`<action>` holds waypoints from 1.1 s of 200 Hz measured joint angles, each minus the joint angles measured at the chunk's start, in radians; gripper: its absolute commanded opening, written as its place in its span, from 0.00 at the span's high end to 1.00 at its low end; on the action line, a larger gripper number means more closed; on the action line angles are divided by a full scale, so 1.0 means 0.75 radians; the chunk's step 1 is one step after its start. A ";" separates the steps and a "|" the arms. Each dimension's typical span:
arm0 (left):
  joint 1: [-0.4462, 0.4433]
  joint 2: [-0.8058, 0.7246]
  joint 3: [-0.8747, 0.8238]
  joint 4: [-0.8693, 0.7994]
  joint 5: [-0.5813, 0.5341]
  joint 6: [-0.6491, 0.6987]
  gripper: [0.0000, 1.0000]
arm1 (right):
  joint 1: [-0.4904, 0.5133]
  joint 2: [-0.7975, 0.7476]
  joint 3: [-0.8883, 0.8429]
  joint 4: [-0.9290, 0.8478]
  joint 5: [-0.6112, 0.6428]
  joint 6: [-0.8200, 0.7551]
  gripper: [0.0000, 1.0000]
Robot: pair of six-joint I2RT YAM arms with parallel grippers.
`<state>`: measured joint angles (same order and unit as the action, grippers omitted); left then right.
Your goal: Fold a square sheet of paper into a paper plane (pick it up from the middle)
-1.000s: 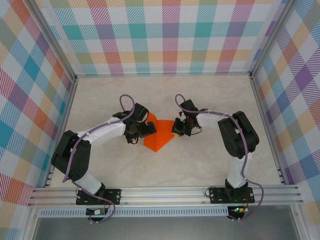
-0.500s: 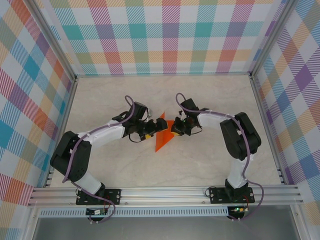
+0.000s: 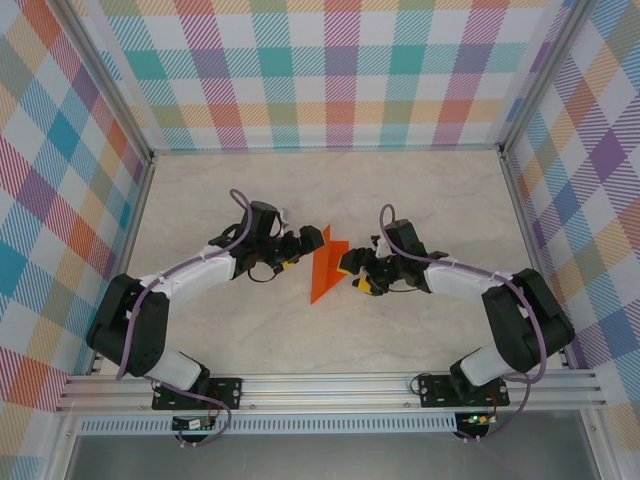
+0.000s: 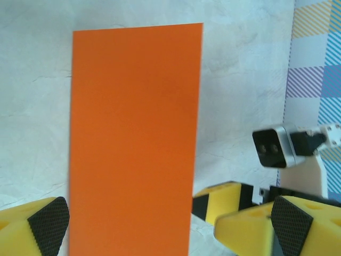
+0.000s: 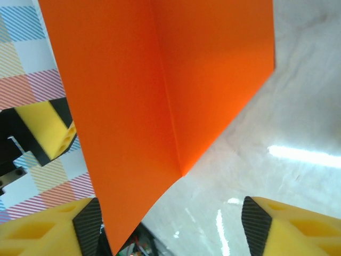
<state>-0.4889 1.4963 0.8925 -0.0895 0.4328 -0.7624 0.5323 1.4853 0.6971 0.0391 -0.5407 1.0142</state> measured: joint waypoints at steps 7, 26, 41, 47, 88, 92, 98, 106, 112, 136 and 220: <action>0.001 0.000 -0.008 0.001 -0.008 -0.006 0.02 | 0.021 -0.016 -0.001 0.004 0.002 0.008 0.23; 0.010 0.000 -0.032 0.017 -0.030 -0.022 0.02 | 0.084 -0.054 0.006 0.017 0.015 0.024 0.22; 0.025 -0.002 -0.046 0.021 -0.051 -0.042 0.02 | 0.134 -0.059 0.022 0.012 0.048 0.028 0.24; 0.035 -0.007 -0.053 0.021 -0.060 -0.046 0.02 | 0.153 -0.057 0.029 0.005 0.063 0.029 0.25; 0.070 -0.030 -0.072 0.019 -0.086 -0.057 0.02 | 0.249 0.009 0.092 -0.017 0.149 0.032 0.53; 0.071 -0.031 -0.072 0.019 -0.086 -0.057 0.02 | 0.254 0.018 0.096 -0.018 0.156 0.040 0.55; 0.071 -0.032 -0.072 0.019 -0.086 -0.057 0.02 | 0.259 0.031 0.102 -0.018 0.161 0.038 0.59; 0.071 -0.032 -0.072 0.019 -0.086 -0.057 0.02 | 0.262 0.045 0.109 -0.019 0.174 0.044 0.63; 0.071 -0.032 -0.072 0.019 -0.086 -0.057 0.02 | 0.263 0.053 0.111 -0.020 0.183 0.046 0.67; 0.071 -0.032 -0.072 0.019 -0.085 -0.056 0.03 | 0.263 0.063 0.113 -0.039 0.224 0.059 0.81; 0.070 -0.011 -0.094 0.132 0.084 -0.050 0.08 | 0.233 0.064 0.142 -0.229 0.230 -0.073 1.00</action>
<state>-0.4366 1.4879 0.8219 0.0093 0.4961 -0.7998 0.7071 1.5330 0.8036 -0.1329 -0.3679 0.9592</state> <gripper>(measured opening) 0.935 0.043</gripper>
